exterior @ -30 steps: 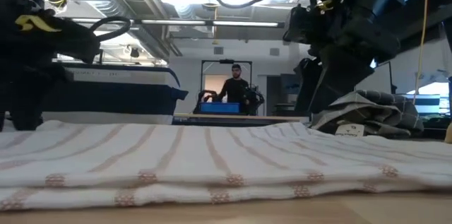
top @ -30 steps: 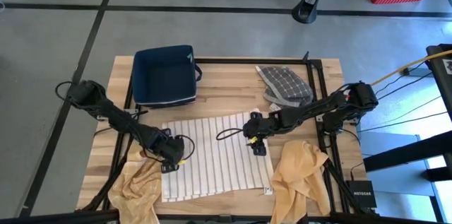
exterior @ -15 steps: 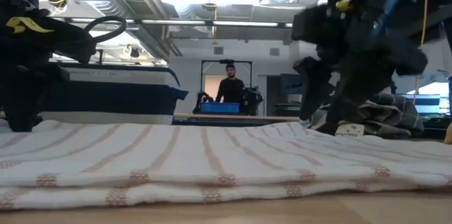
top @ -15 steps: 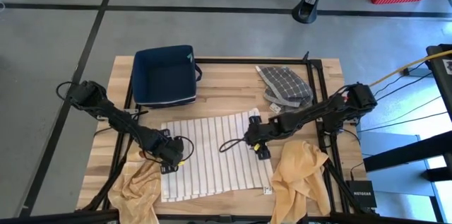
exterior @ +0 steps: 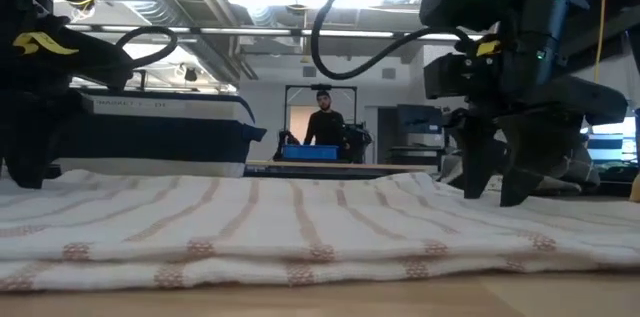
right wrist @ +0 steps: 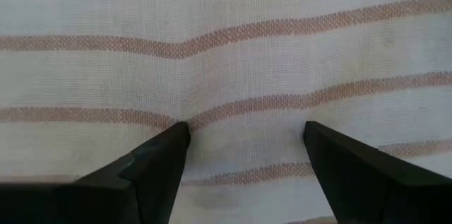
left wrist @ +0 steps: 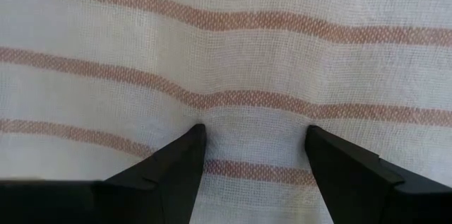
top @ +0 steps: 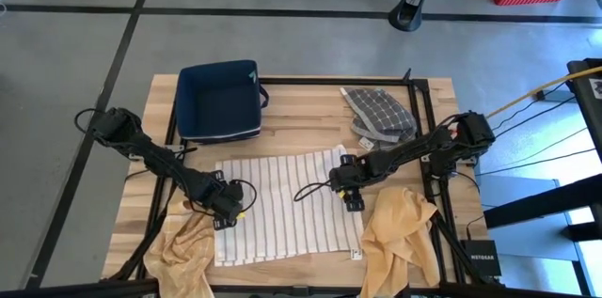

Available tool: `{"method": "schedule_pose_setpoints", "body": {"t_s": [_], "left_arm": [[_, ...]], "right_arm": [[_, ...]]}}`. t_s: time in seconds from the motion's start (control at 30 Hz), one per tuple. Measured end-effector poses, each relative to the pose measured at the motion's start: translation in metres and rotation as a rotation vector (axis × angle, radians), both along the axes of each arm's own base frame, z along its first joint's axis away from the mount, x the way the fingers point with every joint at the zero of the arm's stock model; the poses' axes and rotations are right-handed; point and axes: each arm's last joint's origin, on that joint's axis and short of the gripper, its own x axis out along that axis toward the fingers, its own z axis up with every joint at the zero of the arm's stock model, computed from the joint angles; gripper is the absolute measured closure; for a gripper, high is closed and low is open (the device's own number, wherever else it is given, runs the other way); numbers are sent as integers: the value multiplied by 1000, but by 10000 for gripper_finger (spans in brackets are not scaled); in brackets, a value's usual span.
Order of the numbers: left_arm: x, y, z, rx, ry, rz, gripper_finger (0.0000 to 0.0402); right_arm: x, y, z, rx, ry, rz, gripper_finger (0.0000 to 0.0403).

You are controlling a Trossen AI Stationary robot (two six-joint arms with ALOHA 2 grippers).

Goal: Fold towel
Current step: Fold the white towel

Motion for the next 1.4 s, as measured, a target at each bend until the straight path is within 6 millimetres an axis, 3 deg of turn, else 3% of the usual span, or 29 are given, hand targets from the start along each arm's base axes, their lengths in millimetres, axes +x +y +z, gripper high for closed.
{"method": "schedule_pose_setpoints", "body": {"t_s": [0.53, 0.93, 1.23, 1.4], "left_arm": [[27, -10, 32, -43, -82, -91, 163], [9, 1, -2, -38, -76, -80, 165], [8, 2, -3, -53, -58, -51, 244], [8, 2, -4, -56, -54, -47, 261]], "right_arm": [[15, 2, 14, -21, -93, -6, 112], [15, 2, 15, -27, -94, -8, 112], [10, 4, 14, 63, -24, 3, 112], [8, 10, 14, 86, -9, 10, 112]]}}
